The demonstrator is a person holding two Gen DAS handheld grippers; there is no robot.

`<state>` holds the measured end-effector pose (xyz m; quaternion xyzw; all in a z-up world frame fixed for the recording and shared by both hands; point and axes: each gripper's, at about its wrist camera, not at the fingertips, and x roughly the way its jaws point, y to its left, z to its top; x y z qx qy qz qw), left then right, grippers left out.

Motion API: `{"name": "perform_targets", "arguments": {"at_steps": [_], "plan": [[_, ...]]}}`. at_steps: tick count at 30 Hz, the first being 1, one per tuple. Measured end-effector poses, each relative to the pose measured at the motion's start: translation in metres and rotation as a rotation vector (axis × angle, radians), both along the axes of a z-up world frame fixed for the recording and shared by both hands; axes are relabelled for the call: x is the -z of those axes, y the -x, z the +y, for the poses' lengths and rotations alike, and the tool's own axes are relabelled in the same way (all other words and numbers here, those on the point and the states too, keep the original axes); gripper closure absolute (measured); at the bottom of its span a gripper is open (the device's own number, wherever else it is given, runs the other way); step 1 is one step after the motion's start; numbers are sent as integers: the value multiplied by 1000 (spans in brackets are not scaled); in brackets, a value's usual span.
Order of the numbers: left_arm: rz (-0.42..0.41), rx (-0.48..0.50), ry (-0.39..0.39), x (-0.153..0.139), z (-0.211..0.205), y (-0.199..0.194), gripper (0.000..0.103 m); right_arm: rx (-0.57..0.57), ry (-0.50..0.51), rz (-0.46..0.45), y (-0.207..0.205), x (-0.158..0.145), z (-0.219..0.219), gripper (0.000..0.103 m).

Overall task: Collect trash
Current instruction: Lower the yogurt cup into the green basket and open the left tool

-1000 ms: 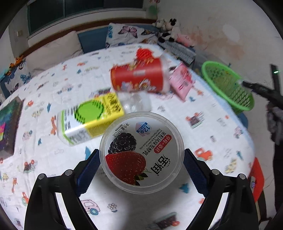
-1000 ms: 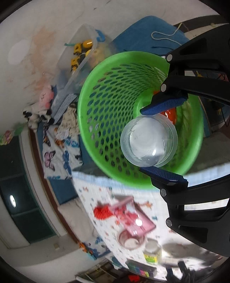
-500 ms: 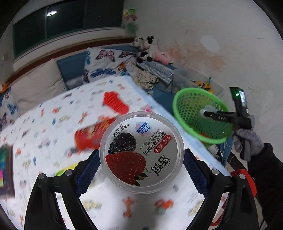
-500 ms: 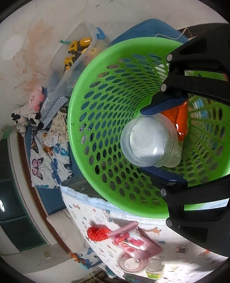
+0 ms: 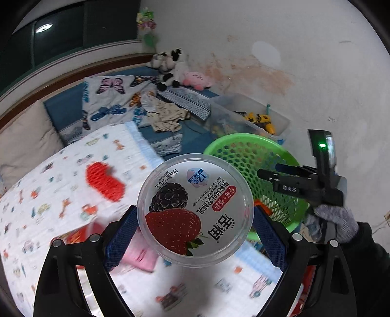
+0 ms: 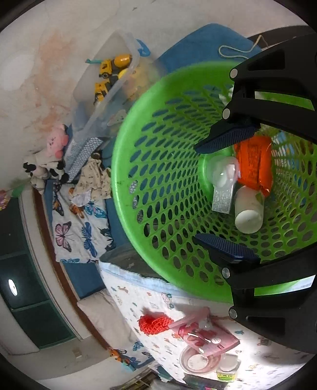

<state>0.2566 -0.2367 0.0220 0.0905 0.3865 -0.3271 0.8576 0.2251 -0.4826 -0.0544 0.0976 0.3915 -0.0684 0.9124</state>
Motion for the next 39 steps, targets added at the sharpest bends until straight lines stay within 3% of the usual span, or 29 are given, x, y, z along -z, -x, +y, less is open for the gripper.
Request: {"name": "perform_targets", "arguments": {"at_steps": [3,11,22,30,39], "plan": [[-27,23,-21,1,-23,-4,14,4,3,-31,15,-11,-6,35],[15,90,-61,21,-90,-19,13,19,50,-101,60,-41,-20,34],[69,123,-141,60,-147,-29,13,27,63,-132,88,-46,-22,34],[119,117,-136,76,-157,-36,10,30,52,-125,91,-38,-24,34],[84,92,-77,48,-122,-23,10,17,39,-131,103,-42,-10,34]]}}
